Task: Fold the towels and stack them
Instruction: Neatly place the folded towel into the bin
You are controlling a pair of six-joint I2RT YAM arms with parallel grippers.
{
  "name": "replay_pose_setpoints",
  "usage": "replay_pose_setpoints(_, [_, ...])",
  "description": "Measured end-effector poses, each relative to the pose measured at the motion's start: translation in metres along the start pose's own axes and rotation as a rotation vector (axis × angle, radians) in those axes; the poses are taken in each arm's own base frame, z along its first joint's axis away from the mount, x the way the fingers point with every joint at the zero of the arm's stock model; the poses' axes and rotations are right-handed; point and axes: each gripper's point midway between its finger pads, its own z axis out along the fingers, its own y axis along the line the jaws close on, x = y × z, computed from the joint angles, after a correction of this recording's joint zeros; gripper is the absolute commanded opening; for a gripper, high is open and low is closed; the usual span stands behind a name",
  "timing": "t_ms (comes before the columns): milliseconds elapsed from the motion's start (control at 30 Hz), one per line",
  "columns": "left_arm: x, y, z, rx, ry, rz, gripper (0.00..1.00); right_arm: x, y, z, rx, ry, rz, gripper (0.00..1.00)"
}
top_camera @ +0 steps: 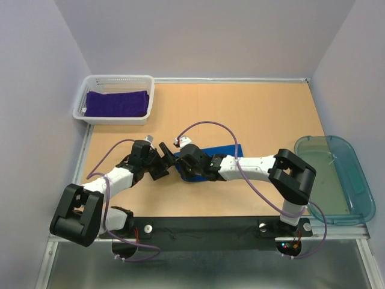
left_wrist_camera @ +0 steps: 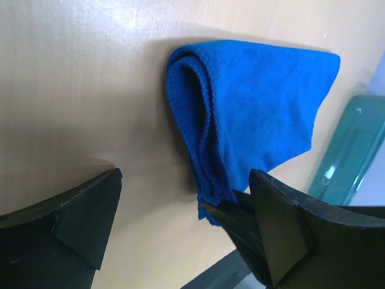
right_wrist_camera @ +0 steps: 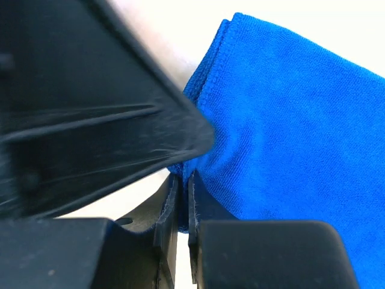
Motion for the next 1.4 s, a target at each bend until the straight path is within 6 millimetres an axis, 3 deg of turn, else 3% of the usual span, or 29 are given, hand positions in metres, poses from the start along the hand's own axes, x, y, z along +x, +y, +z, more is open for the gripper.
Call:
replay_pose_setpoints(233, [0.004, -0.014, 0.014, 0.040, 0.003, -0.041, 0.95, -0.005, 0.005, -0.001, -0.033, -0.039, 0.023, 0.00])
replay_pose_setpoints(433, [0.007, -0.022, 0.025, 0.054, -0.001, -0.066, 0.84, -0.005, 0.007, -0.002, -0.050, -0.053, 0.033, 0.00])
replay_pose_setpoints(533, [0.008, -0.022, 0.028, 0.050, -0.004, -0.077, 0.71, -0.004, 0.007, -0.002, -0.052, -0.055, 0.039, 0.00])
replay_pose_setpoints(567, [0.009, -0.022, 0.029, 0.045, -0.006, -0.081, 0.55, -0.004, 0.007, -0.001, -0.053, -0.056, 0.042, 0.01])
replay_pose_setpoints(633, [0.009, -0.020, 0.031, 0.034, -0.012, -0.084, 0.38, -0.005, 0.008, -0.001, -0.057, -0.062, 0.046, 0.01])
replay_pose_setpoints(667, [0.010, -0.018, 0.032, 0.027, -0.011, -0.084, 0.20, -0.006, 0.009, -0.002, -0.060, -0.064, 0.046, 0.01])
replay_pose_setpoints(700, [0.010, -0.016, 0.033, 0.019, -0.013, -0.081, 0.12, -0.006, 0.009, -0.002, -0.062, -0.066, 0.047, 0.02])
replay_pose_setpoints(800, [0.011, -0.014, 0.034, 0.012, -0.013, -0.078, 0.00, -0.005, 0.009, -0.005, -0.066, -0.069, 0.047, 0.17])
replay_pose_setpoints(900, [0.013, -0.012, 0.034, 0.003, -0.009, -0.059, 0.00, -0.002, 0.008, -0.008, -0.074, -0.069, 0.046, 0.46])
replay_pose_setpoints(1000, [0.012, -0.006, 0.033, -0.040, -0.006, -0.021, 0.00, -0.003, 0.006, -0.020, -0.085, -0.084, 0.050, 0.63])
replay_pose_setpoints(1133, [0.001, -0.009, 0.030, -0.093, -0.013, 0.058, 0.00, -0.021, 0.000, -0.057, -0.104, -0.159, 0.071, 0.74])
replay_pose_setpoints(1267, [-0.022, -0.026, 0.025, -0.111, -0.057, 0.140, 0.00, -0.043, -0.025, -0.099, -0.063, -0.275, 0.094, 0.85])
replay_pose_setpoints(1400, [-0.051, -0.037, 0.016, -0.145, -0.101, 0.214, 0.00, -0.041, -0.052, -0.125, 0.028, -0.320, 0.100, 0.91])
